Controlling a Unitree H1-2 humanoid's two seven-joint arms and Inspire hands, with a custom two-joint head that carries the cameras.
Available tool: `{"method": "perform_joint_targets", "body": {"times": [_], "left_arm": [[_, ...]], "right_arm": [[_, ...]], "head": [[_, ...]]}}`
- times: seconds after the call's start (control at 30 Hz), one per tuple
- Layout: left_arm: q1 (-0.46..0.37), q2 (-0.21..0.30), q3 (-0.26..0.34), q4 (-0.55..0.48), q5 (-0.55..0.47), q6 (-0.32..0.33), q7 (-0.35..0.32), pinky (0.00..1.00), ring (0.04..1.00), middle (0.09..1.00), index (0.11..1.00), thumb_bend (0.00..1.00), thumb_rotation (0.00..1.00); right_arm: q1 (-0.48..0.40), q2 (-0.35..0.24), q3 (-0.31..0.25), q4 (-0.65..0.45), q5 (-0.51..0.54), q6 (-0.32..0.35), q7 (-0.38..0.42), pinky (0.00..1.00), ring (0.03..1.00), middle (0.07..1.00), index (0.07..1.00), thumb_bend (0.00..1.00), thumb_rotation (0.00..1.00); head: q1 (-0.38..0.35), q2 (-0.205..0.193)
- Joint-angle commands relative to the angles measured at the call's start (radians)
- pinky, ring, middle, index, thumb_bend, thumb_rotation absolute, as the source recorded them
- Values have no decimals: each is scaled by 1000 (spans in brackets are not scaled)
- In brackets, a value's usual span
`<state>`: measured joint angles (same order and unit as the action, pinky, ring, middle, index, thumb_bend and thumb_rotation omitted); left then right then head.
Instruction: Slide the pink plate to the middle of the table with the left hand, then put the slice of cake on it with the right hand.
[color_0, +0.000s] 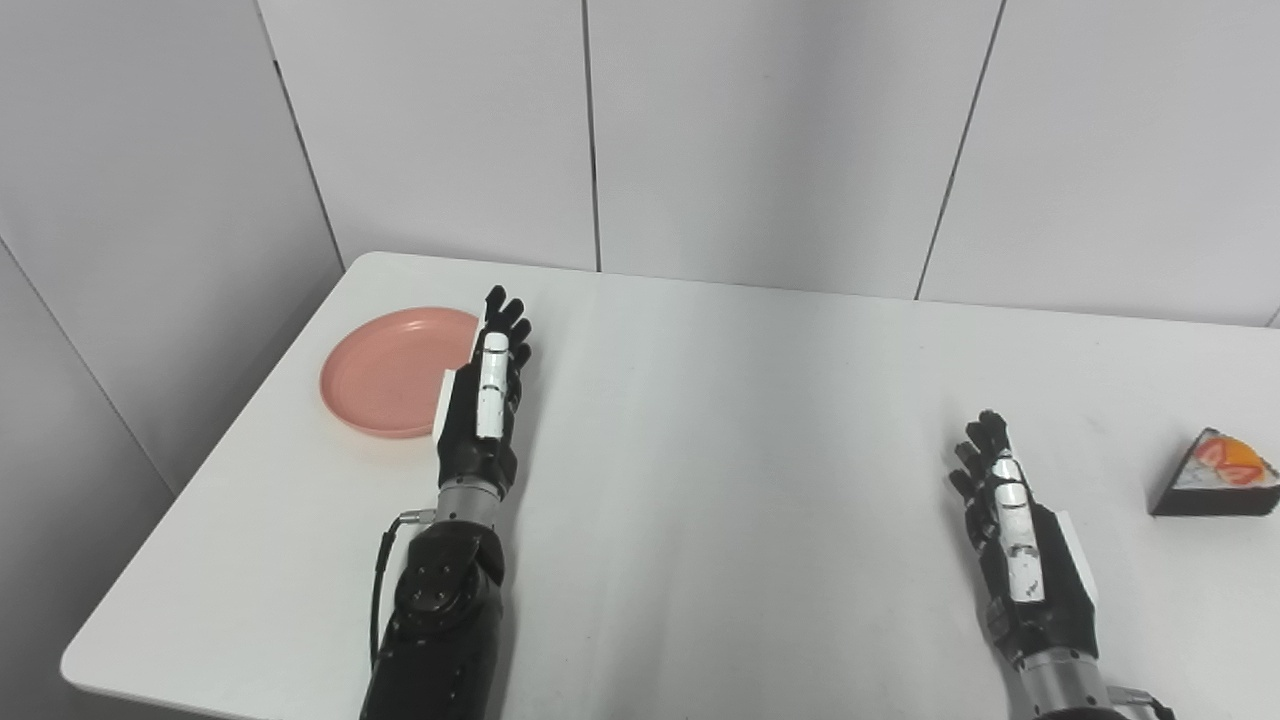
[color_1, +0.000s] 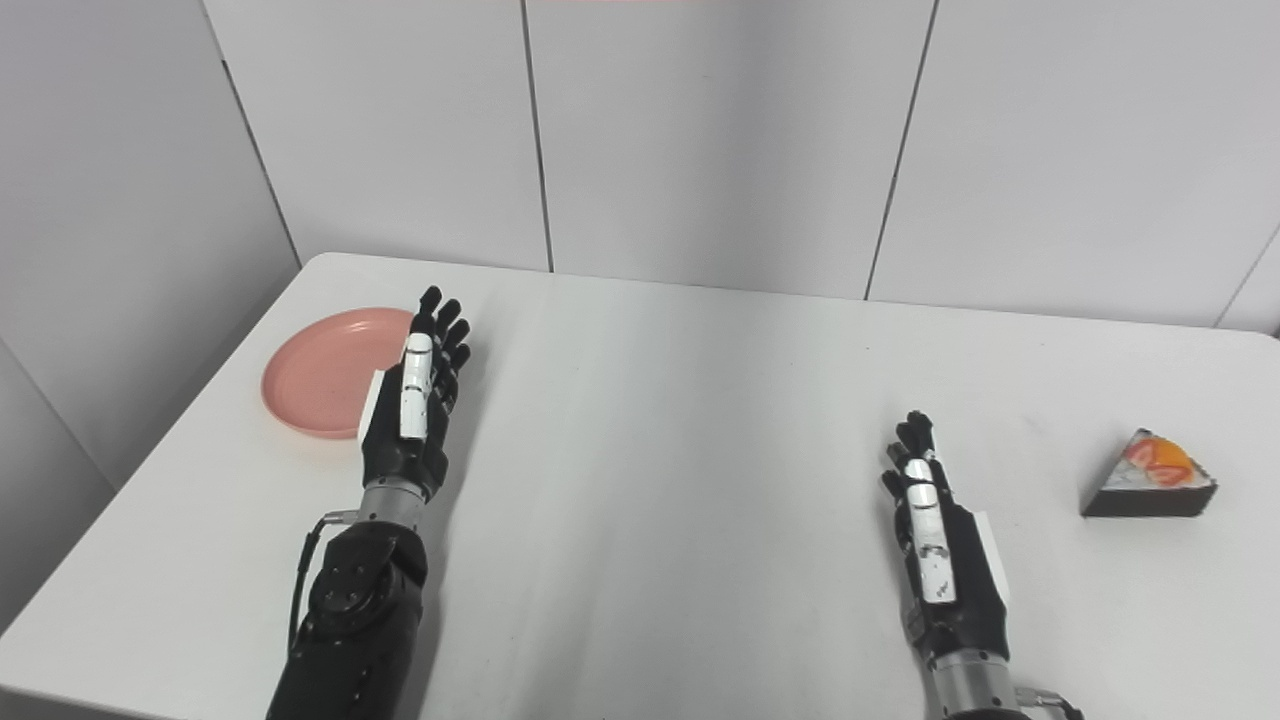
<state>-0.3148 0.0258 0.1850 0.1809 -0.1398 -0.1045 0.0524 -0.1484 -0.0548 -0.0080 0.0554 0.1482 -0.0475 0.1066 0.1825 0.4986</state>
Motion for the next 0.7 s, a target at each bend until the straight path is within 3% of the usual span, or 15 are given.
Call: {"method": "perform_joint_targets", "body": {"times": [0.0,0.1,0.23,0.33,0.53,0.67], "left_arm": [[-50,26,22,-32,-9,-29,18,958,912,919,930,681,1000],[-63,26,57,-27,-20,-46,43,943,873,876,884,690,1000],[-78,44,94,-9,-21,-66,68,773,790,803,802,675,1000],[-90,71,120,17,-17,-72,85,713,754,773,768,676,1000],[-122,134,156,75,-16,-90,100,665,715,734,722,697,1000],[-145,180,168,106,-21,-85,93,686,722,736,727,715,1000]], "right_arm": [[24,-11,-9,15,8,-12,12,1000,1000,1000,1000,498,971],[20,-12,-10,29,7,-20,11,1000,1000,1000,1000,498,965],[20,-14,-8,34,0,-24,12,1000,1000,1000,1000,490,964],[25,-17,-5,24,-8,-19,11,1000,1000,1000,1000,487,973],[31,-22,-9,19,1,-11,14,1000,1000,1000,1000,496,943],[29,-23,-9,21,6,-12,18,1000,1000,1000,1000,492,947]], "head": [[3,-1],[15,-10],[24,-19],[25,-15],[36,-13],[38,-19]]}}
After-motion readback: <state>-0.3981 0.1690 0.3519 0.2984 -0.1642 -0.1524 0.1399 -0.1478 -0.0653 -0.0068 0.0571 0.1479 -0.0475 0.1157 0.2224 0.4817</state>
